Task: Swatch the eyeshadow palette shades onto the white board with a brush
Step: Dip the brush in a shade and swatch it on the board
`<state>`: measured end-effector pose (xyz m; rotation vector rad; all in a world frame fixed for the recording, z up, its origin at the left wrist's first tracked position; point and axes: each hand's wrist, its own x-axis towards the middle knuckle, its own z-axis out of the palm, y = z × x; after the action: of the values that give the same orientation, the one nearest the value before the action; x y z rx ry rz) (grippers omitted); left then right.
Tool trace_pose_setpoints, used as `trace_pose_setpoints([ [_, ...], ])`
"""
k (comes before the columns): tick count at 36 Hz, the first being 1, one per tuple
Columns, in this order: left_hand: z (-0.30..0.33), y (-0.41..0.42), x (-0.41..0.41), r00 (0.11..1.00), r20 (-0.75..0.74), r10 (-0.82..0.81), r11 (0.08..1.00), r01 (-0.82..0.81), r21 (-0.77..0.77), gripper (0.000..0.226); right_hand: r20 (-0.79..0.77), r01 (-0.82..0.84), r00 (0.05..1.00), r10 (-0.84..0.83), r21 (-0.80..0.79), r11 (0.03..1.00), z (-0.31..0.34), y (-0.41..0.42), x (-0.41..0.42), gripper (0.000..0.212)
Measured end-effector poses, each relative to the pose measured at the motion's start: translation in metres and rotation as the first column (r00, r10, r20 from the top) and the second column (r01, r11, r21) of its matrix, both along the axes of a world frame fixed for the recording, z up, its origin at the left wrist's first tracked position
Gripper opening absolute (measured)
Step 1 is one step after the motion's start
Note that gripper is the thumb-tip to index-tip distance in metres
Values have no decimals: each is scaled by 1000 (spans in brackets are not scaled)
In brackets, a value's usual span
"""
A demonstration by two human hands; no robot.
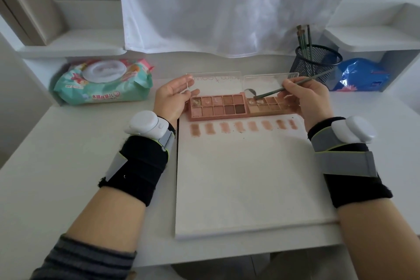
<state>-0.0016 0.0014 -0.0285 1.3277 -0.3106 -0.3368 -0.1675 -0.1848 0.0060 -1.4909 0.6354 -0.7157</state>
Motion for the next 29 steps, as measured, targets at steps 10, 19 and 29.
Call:
trace_pose_setpoints([
  [10, -4, -2, 4, 999, 38, -22, 1000, 22, -1, 39, 39, 5, 999, -6, 18, 1000, 1, 0, 0, 13],
  [19, -2, 0, 1, 998, 65, -25, 1000, 25, 4, 38, 33, -4, 999, 4, -1, 1000, -1, 2, 2, 16],
  [29, 0, 2, -1, 997, 67, -35, 999, 35, -9, 37, 0, -14, 1000, 14, -38, 999, -1, 5, 3, 13],
])
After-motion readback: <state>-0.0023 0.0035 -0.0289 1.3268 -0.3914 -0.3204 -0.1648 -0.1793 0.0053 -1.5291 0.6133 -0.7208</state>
